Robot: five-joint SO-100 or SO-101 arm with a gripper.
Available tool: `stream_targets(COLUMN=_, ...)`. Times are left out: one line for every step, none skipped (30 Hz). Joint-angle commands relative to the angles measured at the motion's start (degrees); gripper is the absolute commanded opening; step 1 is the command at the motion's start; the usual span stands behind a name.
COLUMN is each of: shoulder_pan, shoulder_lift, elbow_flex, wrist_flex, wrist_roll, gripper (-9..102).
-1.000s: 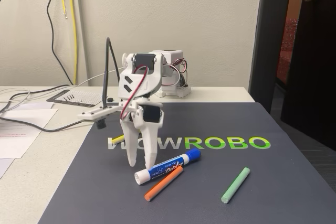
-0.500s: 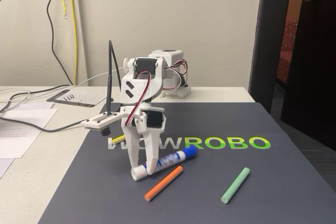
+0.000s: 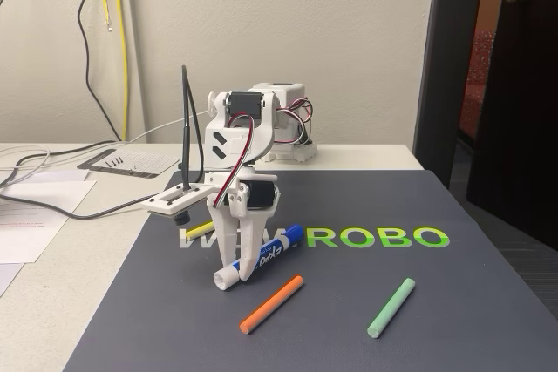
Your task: Pick up the blue marker.
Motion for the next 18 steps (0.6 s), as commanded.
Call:
stream_targets(shoulder_pan=-0.9, shoulder_lift=4.4, elbow_flex=-1.1, wrist_flex=-1.0, wrist_roll=3.4, gripper=0)
stream_targets(shoulder_pan=-1.0, shoulder_lift=5.0, elbow_flex=-1.1, wrist_flex=-1.1, wrist_roll=4.6, gripper=0)
stream_targets(shoulder_pan=-1.1, shoulder_lift=5.7, elbow_flex=-1.1, wrist_flex=-1.1, wrist_roll=5.6, gripper=0)
stream_targets(shoulder_pan=-1.4, shoulder_lift=6.4, elbow_flex=-1.1, wrist_flex=-0.8, wrist_roll=6.9, gripper=0)
stream_targets(shoulder_pan=-1.6, shoulder_lift=7.2, elbow_flex=-1.1, wrist_flex=-0.3, wrist_roll=8.2, gripper=0)
stream_targets(shoulder_pan=-1.8, shoulder_lift=8.1, elbow_flex=-1.1, wrist_flex=0.6, wrist_roll=9.1, gripper=0)
stream_targets(shoulder_pan=-2.0, shoulder_lift=9.1, elbow_flex=-1.1, wrist_flex=1.6, wrist_roll=9.9, gripper=0)
stream_targets(shoulder_pan=-2.3, shoulder_lift=9.9, elbow_flex=-1.1, wrist_flex=2.6, wrist_roll=11.1, gripper=0)
stream_targets(shoulder_pan=-2.6, shoulder_lift=11.0, elbow_flex=-1.1, wrist_flex=3.9, wrist_roll=12.3, gripper=0)
stream_targets(shoulder_pan=-2.9, shoulder_lift=12.2, elbow_flex=-1.1, wrist_flex=5.4, wrist_roll=13.4, gripper=0)
stream_targets(shoulder_pan=-3.3, shoulder_lift=13.4, elbow_flex=-1.0, wrist_flex=7.2, wrist_roll=14.5, gripper=0)
stream_targets(shoulder_pan=-3.5, shoulder_lift=14.8, elbow_flex=-1.0, wrist_flex=8.9, wrist_roll=15.8, gripper=0)
stream_targets(shoulder_pan=-3.8, shoulder_lift=16.1, elbow_flex=-1.0, wrist_flex=10.5, wrist_roll=17.2, gripper=0)
stream_targets(shoulder_pan=-4.1, shoulder_lift=17.5, elbow_flex=-1.0, wrist_flex=12.3, wrist_roll=18.5, gripper=0)
stream_targets(shoulder_pan=-4.5, shoulder_lift=19.1, elbow_flex=-0.9, wrist_flex=14.1, wrist_roll=19.9, gripper=0)
stream_targets(shoulder_pan=-4.7, shoulder_lift=20.6, elbow_flex=-0.8, wrist_flex=15.8, wrist_roll=21.1, gripper=0)
stream_targets(shoulder_pan=-5.2, shoulder_lift=22.3, elbow_flex=-0.8, wrist_flex=17.6, wrist_roll=22.4, gripper=0)
stream_targets(shoulder_pan=-5.4, shoulder_lift=23.9, elbow_flex=-0.7, wrist_flex=19.1, wrist_roll=23.8, gripper=0)
